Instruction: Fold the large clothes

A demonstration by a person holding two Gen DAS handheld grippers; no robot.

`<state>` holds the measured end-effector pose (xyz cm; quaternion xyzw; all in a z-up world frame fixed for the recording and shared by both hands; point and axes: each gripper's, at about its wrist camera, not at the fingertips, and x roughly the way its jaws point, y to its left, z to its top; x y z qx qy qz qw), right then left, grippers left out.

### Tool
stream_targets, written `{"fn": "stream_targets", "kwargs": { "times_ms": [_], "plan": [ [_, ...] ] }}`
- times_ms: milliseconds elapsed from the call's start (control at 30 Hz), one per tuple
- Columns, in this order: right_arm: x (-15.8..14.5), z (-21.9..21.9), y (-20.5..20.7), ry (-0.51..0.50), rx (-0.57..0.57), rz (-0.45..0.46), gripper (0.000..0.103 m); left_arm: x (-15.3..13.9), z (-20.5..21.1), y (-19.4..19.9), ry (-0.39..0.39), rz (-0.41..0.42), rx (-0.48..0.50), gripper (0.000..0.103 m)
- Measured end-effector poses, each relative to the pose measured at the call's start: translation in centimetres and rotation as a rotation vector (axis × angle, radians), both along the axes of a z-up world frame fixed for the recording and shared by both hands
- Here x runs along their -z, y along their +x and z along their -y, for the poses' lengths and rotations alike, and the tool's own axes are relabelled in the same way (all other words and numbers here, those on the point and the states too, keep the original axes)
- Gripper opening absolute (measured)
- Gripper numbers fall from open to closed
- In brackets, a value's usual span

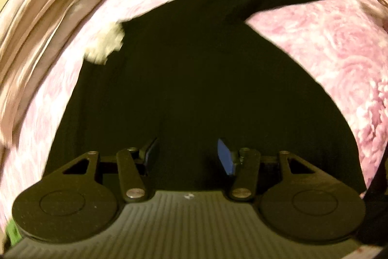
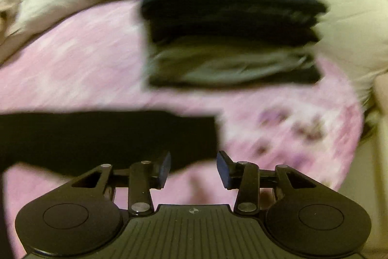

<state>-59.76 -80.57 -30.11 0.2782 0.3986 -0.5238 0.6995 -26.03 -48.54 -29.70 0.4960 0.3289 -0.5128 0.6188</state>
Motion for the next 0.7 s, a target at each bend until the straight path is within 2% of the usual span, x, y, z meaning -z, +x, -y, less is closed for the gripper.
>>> {"fn": "stream_targets", "kwargs": {
  "times_ms": [200,267,367,433,600,700],
  "plan": [
    [0.1,-10.4,5.4,0.190,-0.183,0.057,0.043,-1.2,-5.6,3.1,-0.014,-0.049,-0.195,0.053],
    [-0.4,-14.1,7.1,0.227,-0.251,0.069,0.049,-1.6,-7.6,4.1,-0.023,-0.071,-0.261,0.058],
    [-2.0,-18.9,9.4,0.244,-0.327,0.086,0.062,-2.8,-11.3,5.8,-0.045,-0.098,-0.342,0.063],
    [-3.4,-21.9,10.8,0.241,-0.359,0.087,0.066,-3.5,-13.8,6.7,-0.063,-0.115,-0.380,0.068],
    [-6.3,-27.8,12.8,0.215,-0.405,0.078,0.070,-5.2,-20.2,8.5,-0.090,-0.148,-0.430,0.076],
    [-7.6,-30.8,13.7,0.216,-0.417,0.046,0.072,-6.4,-23.2,9.6,-0.106,-0.170,-0.466,0.086]
  ]
}}
